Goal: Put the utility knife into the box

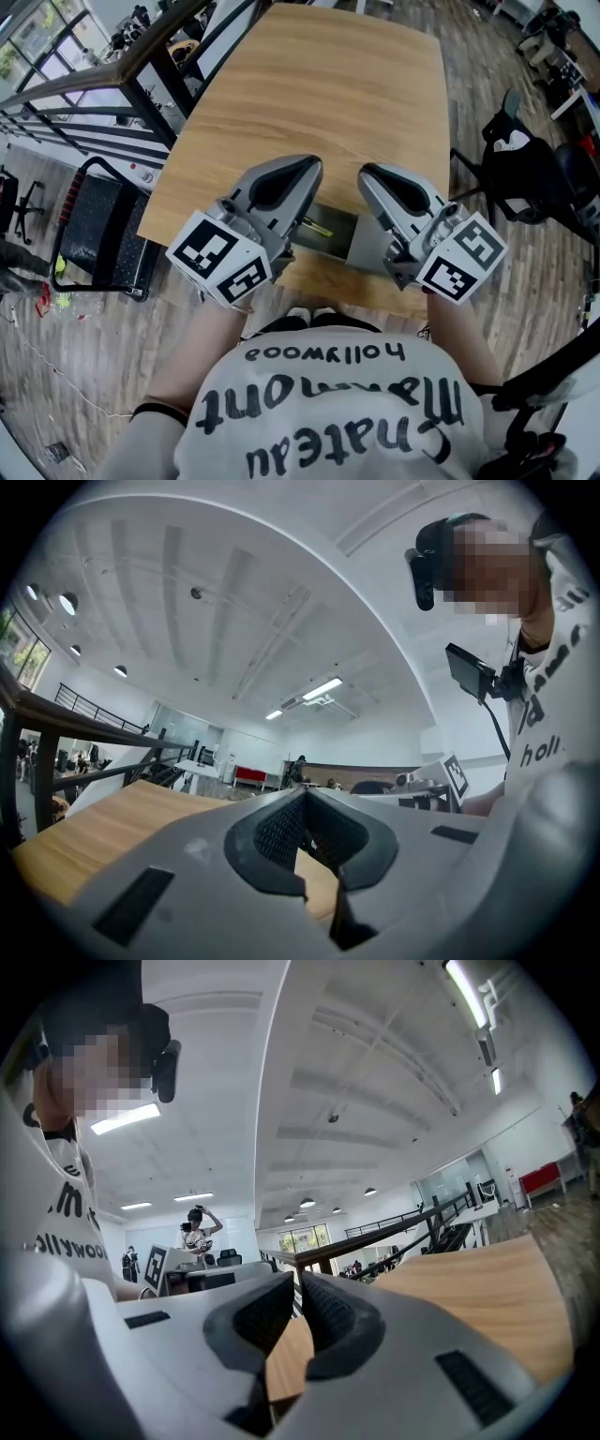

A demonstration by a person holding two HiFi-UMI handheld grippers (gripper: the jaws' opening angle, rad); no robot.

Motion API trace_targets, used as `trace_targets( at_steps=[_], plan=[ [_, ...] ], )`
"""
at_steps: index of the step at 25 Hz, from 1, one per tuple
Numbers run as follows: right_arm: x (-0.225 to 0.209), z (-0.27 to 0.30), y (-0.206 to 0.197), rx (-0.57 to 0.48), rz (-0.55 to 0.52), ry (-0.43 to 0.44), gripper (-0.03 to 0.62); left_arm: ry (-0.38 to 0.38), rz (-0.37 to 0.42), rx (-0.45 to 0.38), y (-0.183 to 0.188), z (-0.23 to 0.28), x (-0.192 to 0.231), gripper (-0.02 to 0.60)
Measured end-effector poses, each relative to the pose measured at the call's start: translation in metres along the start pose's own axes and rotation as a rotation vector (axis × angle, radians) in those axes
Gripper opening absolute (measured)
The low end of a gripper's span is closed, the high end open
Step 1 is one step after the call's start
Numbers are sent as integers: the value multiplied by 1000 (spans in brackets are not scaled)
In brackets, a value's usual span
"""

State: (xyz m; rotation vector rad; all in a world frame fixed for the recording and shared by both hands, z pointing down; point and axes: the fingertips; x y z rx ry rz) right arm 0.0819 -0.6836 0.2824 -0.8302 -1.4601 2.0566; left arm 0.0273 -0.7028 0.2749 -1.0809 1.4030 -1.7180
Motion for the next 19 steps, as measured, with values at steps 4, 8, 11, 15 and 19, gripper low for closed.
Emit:
trace_targets(
  at_steps=[4,8,11,15,19],
  plan=[
    [4,4,-3,12,3,20,32,10,-4,2,-2,-4,1,2],
    [5,3,-3,8,-4,13,28,18,-8,6,-4,-6,0,2],
    [6,4,-5,10,-1,9,28,21,-10,8,-6,-9,-1,2],
    [8,6,-8,17,-1,14,28,24,-11,8,-8,-12,-1,2],
    [9,7,-8,29,-11,15,28,21,-15,6,-8,-12,-3,2]
  ],
)
Point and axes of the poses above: the fingertips, and each gripper's own axes: z forward along the fingers, x to its left, y out of its top, and after that the axes turned 13 degrees about x, right-handed
